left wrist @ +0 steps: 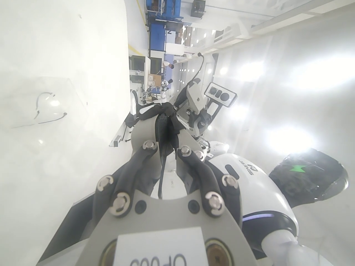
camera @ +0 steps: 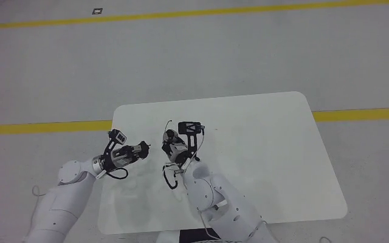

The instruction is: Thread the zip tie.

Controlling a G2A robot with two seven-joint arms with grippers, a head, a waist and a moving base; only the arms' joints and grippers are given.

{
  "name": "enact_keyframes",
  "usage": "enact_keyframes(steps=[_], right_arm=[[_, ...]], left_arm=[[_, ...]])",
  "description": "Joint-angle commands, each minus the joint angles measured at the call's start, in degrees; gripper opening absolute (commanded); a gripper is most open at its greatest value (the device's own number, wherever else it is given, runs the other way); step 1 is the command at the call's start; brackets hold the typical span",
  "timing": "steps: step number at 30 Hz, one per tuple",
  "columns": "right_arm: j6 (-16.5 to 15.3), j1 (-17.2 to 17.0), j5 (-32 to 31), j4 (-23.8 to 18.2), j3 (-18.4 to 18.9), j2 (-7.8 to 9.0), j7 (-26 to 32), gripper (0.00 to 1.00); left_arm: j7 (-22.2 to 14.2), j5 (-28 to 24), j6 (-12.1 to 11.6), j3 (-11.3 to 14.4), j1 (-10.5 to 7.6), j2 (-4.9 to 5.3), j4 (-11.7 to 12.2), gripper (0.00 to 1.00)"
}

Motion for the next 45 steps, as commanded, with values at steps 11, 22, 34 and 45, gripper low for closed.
enact_keyframes(steps=[11, 22, 34, 45], right_arm=[[0.39, 1.17, -0.57, 7.27, -5.15, 1.45, -20.83, 0.00], [0.58, 2.11, 0.08, 9.16, -6.79, 1.57, -22.12, 0.00], [-0.83, 3.69, -0.97, 13.11, -9.33, 1.32, -24.98, 0.00], [-1.69, 3.29, -2.46, 13.04, -9.02, 1.47, -24.13, 0.00]], left_arm=[[-0.98, -2.86, 1.27, 2.41, 0.00, -0.73, 0.53, 0.00], [-0.52, -2.52, 0.46, 2.63, -0.36, -0.85, 0.75, 0.00], [1.63, -1.85, 0.93, 4.25, -0.57, -1.32, -0.53, 0.00], [1.69, -1.76, 0.84, 4.23, -0.59, -1.31, -0.51, 0.00]])
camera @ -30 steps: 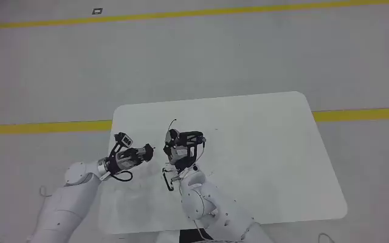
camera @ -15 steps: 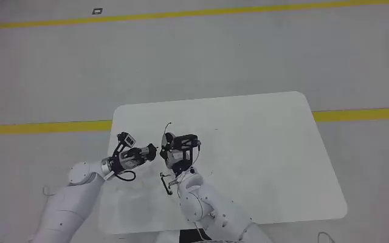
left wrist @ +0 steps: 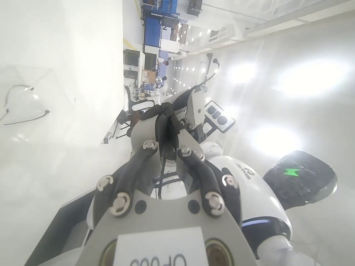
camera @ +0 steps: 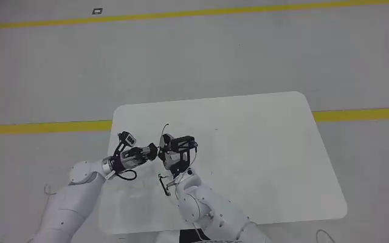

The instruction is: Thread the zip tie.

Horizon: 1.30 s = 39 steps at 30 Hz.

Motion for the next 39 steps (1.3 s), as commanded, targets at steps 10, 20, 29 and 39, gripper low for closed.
enact_keyframes(steps=[10, 20, 29, 39], right_arm=[[-0.48, -0.16, -0.95, -0.24, 0.34, -0.18, 0.39, 0.00], [0.15, -0.68, -1.04, -0.91, 1.07, -0.10, 0.05, 0.00], [-0.25, -1.23, -0.95, -1.24, 1.75, 0.07, 1.81, 0.00], [-0.25, -1.23, -0.95, -1.24, 1.75, 0.07, 1.81, 0.00]], left_arm=[[0.00, 0.00, 0.00, 0.00, 0.00, 0.00, 0.00, 0.00], [2.58, 2.89, -1.17, -0.54, -0.13, -0.02, 0.47, 0.00], [-6.65, 5.08, -1.17, -2.82, -2.13, -0.91, 3.56, 0.00], [-5.03, 8.07, -1.09, -2.73, -2.67, -1.02, 3.83, 0.00]])
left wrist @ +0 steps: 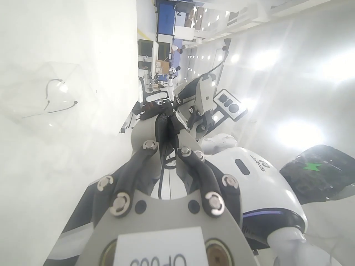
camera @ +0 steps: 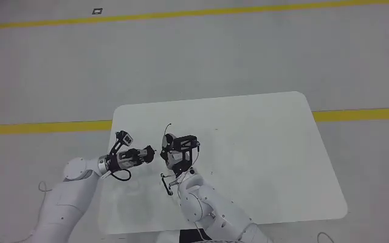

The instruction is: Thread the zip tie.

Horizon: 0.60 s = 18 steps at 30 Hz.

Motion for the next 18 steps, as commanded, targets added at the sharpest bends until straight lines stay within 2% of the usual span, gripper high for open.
enact_keyframes(steps=[1, 3, 5, 12, 18], right_arm=[[0.00, 0.00, 0.00, 0.00, 0.00, 0.00, 0.00, 0.00], [-0.32, -0.07, -1.15, 0.27, 0.13, 0.10, -0.14, 0.00], [0.20, -0.31, -2.60, 0.47, -0.04, 0.10, -0.53, 0.00], [1.50, 0.17, -3.26, 1.59, -0.73, -0.21, -0.61, 0.00], [0.50, 0.69, -2.34, 2.26, -1.39, -0.29, 0.81, 0.00]], left_arm=[[2.98, 2.47, -0.09, 0.25, -0.13, 0.01, -0.53, 0.00], [3.66, 2.96, -0.09, 0.61, -0.21, -0.11, -0.19, 0.00], [1.96, 2.41, -0.09, 1.00, -0.38, -0.25, 0.18, 0.00], [-0.44, 1.55, -0.09, 1.27, -1.40, -0.71, 2.30, 0.00], [-0.44, 0.82, -0.09, 1.08, -1.11, -0.65, 1.09, 0.00]])
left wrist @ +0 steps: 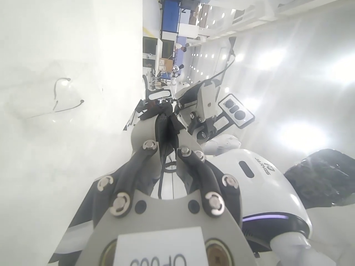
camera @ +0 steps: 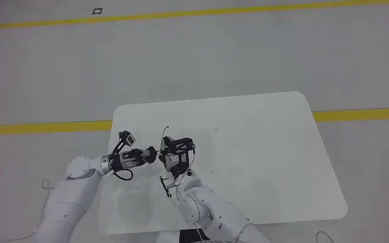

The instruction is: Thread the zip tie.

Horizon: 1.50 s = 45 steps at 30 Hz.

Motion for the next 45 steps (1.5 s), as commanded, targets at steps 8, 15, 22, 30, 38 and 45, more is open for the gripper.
enact_keyframes(steps=[8, 15, 22, 30, 38, 45], right_arm=[[-0.39, -0.08, -0.11, -0.07, 0.12, 0.05, 0.04, 0.00], [-0.51, -0.24, -1.36, -0.47, 0.15, 0.17, 0.04, 0.00], [0.01, 0.12, -1.22, -0.33, -0.46, 0.21, 0.55, 0.00], [0.42, 0.63, -0.88, 0.07, -1.21, 0.18, 0.99, 0.00], [1.09, 0.90, -0.63, 0.44, -1.56, 0.14, 1.04, 0.00], [1.48, 1.04, -0.74, 0.56, -1.79, 0.15, 1.24, 0.00]], left_arm=[[0.01, -0.18, 0.00, -0.31, 0.33, 0.10, -0.90, 0.00], [0.01, -0.18, 0.00, -0.31, 0.33, 0.10, -0.90, 0.00], [0.01, -0.18, 0.00, -0.31, 0.33, 0.10, -0.90, 0.00], [0.01, -0.18, 0.00, -0.31, 0.33, 0.10, -0.90, 0.00], [0.01, -0.18, 0.00, -0.31, 0.33, 0.10, -0.90, 0.00], [0.01, -0.18, 0.00, -0.31, 0.33, 0.10, -0.90, 0.00]])
